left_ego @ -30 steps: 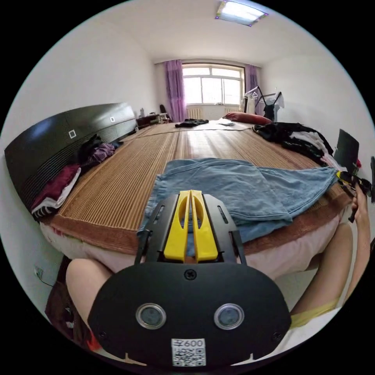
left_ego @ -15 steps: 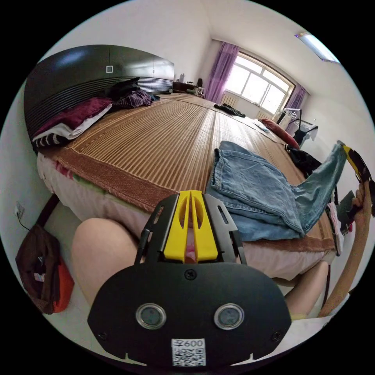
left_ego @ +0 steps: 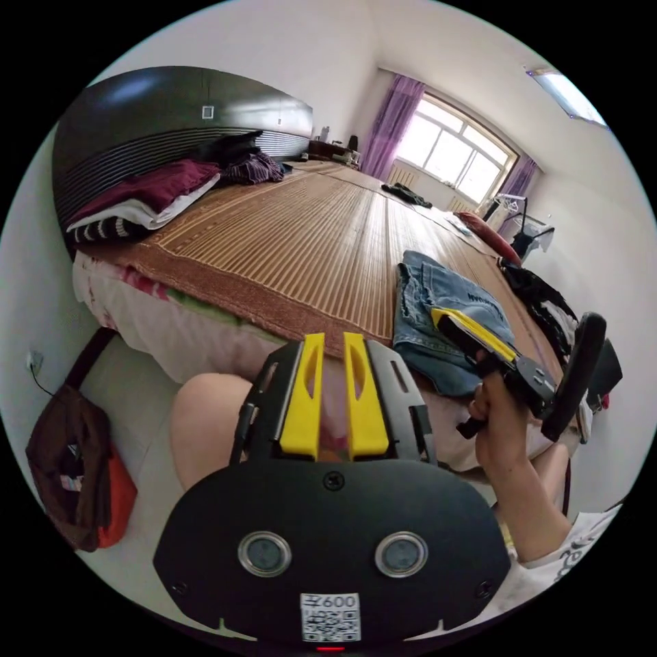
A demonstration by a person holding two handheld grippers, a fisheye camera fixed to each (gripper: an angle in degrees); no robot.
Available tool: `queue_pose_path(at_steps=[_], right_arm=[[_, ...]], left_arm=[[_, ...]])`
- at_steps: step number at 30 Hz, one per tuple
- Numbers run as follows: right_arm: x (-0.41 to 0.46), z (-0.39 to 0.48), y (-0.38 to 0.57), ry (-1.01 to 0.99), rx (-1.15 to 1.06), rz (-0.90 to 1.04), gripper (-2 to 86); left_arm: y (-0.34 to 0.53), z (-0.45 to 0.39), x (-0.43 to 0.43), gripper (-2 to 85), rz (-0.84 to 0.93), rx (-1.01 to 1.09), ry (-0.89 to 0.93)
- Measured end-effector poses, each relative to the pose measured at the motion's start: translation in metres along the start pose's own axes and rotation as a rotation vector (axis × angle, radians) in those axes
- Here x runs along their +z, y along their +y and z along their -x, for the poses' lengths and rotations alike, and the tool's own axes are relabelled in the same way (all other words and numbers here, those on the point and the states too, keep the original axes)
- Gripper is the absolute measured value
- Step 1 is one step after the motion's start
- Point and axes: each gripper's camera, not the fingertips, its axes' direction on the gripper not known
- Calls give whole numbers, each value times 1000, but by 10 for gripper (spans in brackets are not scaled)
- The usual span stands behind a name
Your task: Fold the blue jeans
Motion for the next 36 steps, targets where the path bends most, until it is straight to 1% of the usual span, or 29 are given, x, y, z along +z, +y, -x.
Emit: queue_pose_path(at_steps=[1, 2, 3, 4, 5, 6, 7, 8, 9, 11, 12, 13, 14, 15, 16, 17, 19, 23, 27, 28, 30, 31, 33, 34, 36], right_arm=[[-9, -9, 8, -16, 9, -42, -7], [-17, -17, 14, -24, 9, -67, -7], [-19, -21, 17, -27, 6, -69, -7], [-20, -27, 23, -34, -4, -49, -7], [-21, -33, 30, -38, -17, -24, -7], [-22, -36, 35, -38, -23, -18, -7], [-27, -43, 45, -39, -30, -30, -7], [-34, -51, 55, -43, -25, -60, -7], [-39, -55, 59, -44, -21, -76, -7], [-59, -69, 78, -33, -25, -149, -7], [-64, -72, 83, -29, -28, -170, -7], [-73, -78, 93, -26, -37, -202, -7], [-79, -84, 101, -24, -44, -213, -7], [-81, -86, 104, -24, -46, -211, -7], [-83, -91, 110, -23, -48, -202, -7], [-83, -96, 115, -22, -51, -189, -7], [-82, -102, 122, -17, -65, -172, -7], [-84, -120, 133, -19, -80, -158, -7], [-87, -134, 135, -25, -109, -141, -7], [-90, -138, 136, -28, -114, -141, -7], [-94, -143, 138, -67, -136, -151, -8], [-96, -145, 140, -134, -166, -157, -8], [-95, -144, 140, -168, -201, -120, -8], [-93, -144, 141, -138, -215, -83, -8], [-103, -148, 151, -109, -265, -88, -7]], left_arm=[[-8, 2, -8, 111, -28, -29, 45], [-19, 3, -14, 131, -49, -61, 135], [-25, 4, -16, 134, -58, -72, 193], [-42, 3, -16, 140, -52, -101, 311], [-63, 1, -11, 144, -12, -127, 415], [-74, -2, -7, 147, 16, -129, 467], [-97, -8, 3, 151, 78, -127, 577], [-118, -15, 17, 156, 153, -137, 696], [-127, -19, 25, 159, 196, -150, 759], [-155, -33, 52, 169, 324, -215, 1018], [-161, -38, 54, 170, 338, -212, 1040], [-175, -48, 55, 173, 372, -188, 1016], [-190, -58, 57, 176, 403, -146, 947], [-196, -63, 60, 178, 419, -128, 920], [-208, -70, 71, 183, 477, -119, 890], [-217, -76, 83, 184, 517, -133, 899], [-231, -85, 97, 183, 553, -155, 898], [-260, -113, 123, 162, 605, -79, 749], [-281, -129, 134, 119, 583, -92, 795], [-289, -131, 135, 88, 558, -96, 786], [-304, -136, 135, 51, 520, -57, 804], [-313, -137, 138, 37, 523, -36, 823], [-323, -142, 142, 30, 559, -19, 829], [-328, -146, 141, 28, 556, -1, 818], [-333, -155, 139, 27, 537, 33, 797]])
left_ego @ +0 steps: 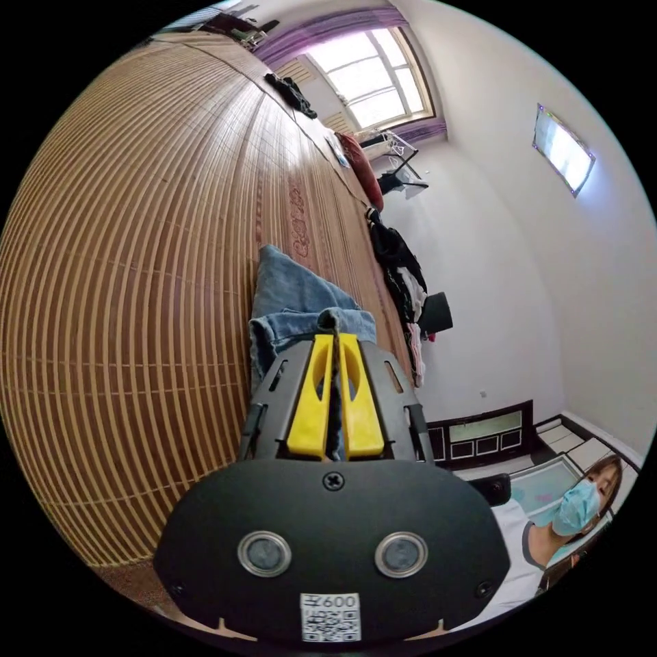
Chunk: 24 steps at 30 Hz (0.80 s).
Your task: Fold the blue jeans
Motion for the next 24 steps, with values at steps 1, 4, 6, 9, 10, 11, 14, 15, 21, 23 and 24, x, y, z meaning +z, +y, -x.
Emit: queue_pose_path(at_steps=[1, 4, 6, 9, 10, 11, 14, 15, 21, 23, 24], right_arm=[[-10, -2, 10, 28, -52, 7, -6], [-26, -24, 38, 180, -140, 97, 0], [-36, -51, 54, 241, -129, 140, 6], [-58, -101, 68, 168, -79, 175, 10], [-61, -118, 69, 112, -52, 205, 14], [-61, -131, 69, 56, -38, 231, 15], [-55, -146, 71, 12, -49, 302, 12], [-55, -149, 72, 26, -46, 306, 9], [-60, -169, 65, -5, -54, 327, -7], [-74, -165, 60, -3, -114, 301, -8], [-78, -161, 60, 10, -146, 293, -8]], left_arm=[[-4, -5, 3, 27, 9, 15, -20], [-13, -8, 12, 28, 28, 14, -60], [-17, -6, 16, 30, 24, -5, -47], [-20, -1, 24, 40, 23, -43, -35], [-22, 0, 30, 53, 40, -47, -20], [-22, 0, 32, 62, 37, -46, -10], [-22, -1, 31, 62, -2, -50, 15], [-22, -1, 31, 56, -2, -47, 22], [-29, -12, 35, 23, 25, -12, -39], [-37, -27, 35, 19, 31, 38, -102], [-40, -31, 35, 19, 36, 50, -118]])
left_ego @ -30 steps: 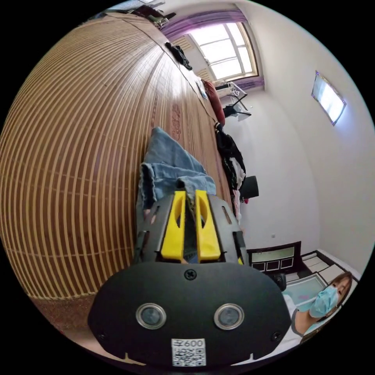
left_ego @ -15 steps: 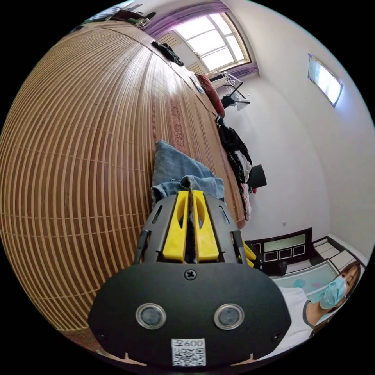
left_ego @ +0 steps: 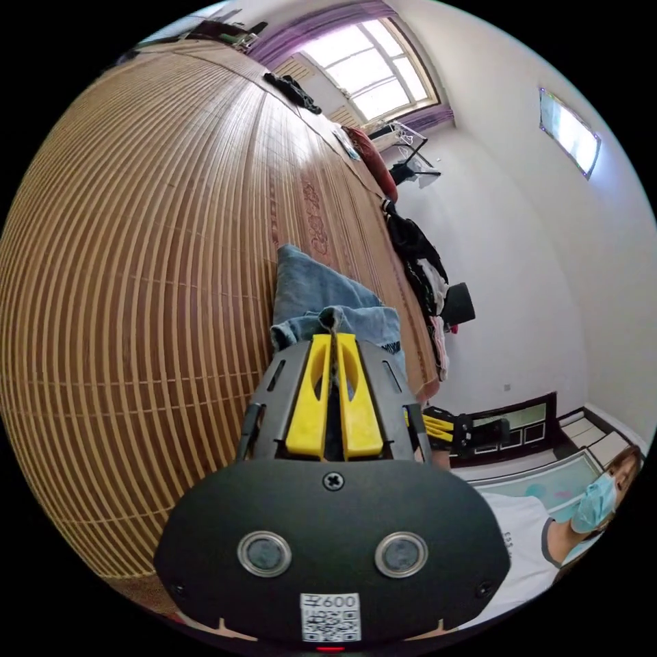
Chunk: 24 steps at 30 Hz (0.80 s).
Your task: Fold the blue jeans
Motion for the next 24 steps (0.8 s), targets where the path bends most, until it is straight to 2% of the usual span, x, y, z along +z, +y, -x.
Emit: queue_pose_path(at_steps=[4, 7, 13, 17, 24], right_arm=[[-11, 27, 0, 100, -195, 16, -8], [2, 31, -5, 127, -222, 68, -8], [-14, -5, 3, 38, 23, -39, -8], [-22, -17, -4, 14, 53, -48, -8], [-35, -28, -15, -2, 89, -63, -8]], left_arm=[[-19, -9, -5, 23, 36, 3, -29], [-20, 10, 3, 32, 50, -80, -97], [32, 12, -25, 103, -77, -4, 45], [74, -2, -31, 102, -9, 88, 19], [98, 16, -15, 84, 38, 70, 75]])
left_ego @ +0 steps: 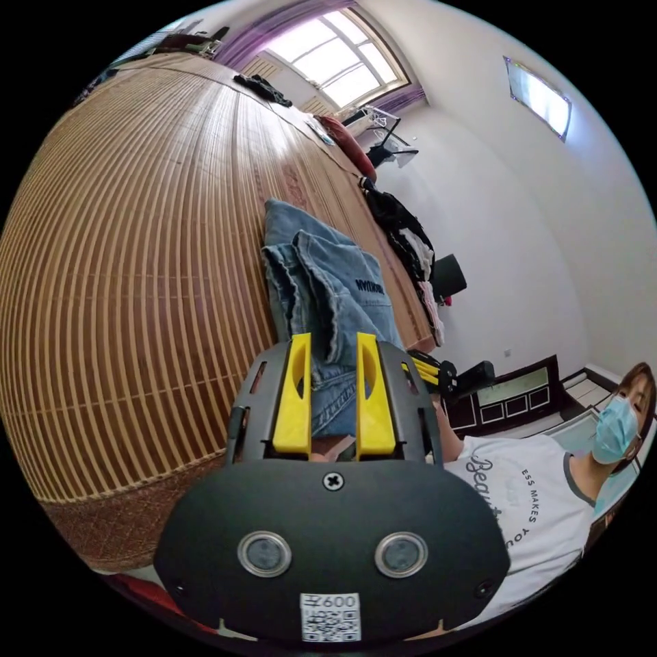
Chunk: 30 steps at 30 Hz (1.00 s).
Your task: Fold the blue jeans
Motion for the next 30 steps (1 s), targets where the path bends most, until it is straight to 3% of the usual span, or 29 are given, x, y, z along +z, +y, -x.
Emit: queue_pose_path(at_steps=[15, 19, 24, 28, 30], right_arm=[[-16, -3, -36, -17, 50, -21, -8], [-18, 10, -49, 8, -43, -16, -8], [-18, 15, -66, -4, -53, 2, -8], [-22, 16, -72, -21, -27, 6, -8], [-23, 16, -75, -19, -18, 13, -8]], left_arm=[[22, -3, 36, 16, 96, 141, -67], [4, 4, 17, 11, 167, 134, -48], [0, 47, 64, 10, 362, 34, -98], [24, 102, 67, 6, 256, -106, 12], [45, 126, 47, 4, 185, -257, -159]])
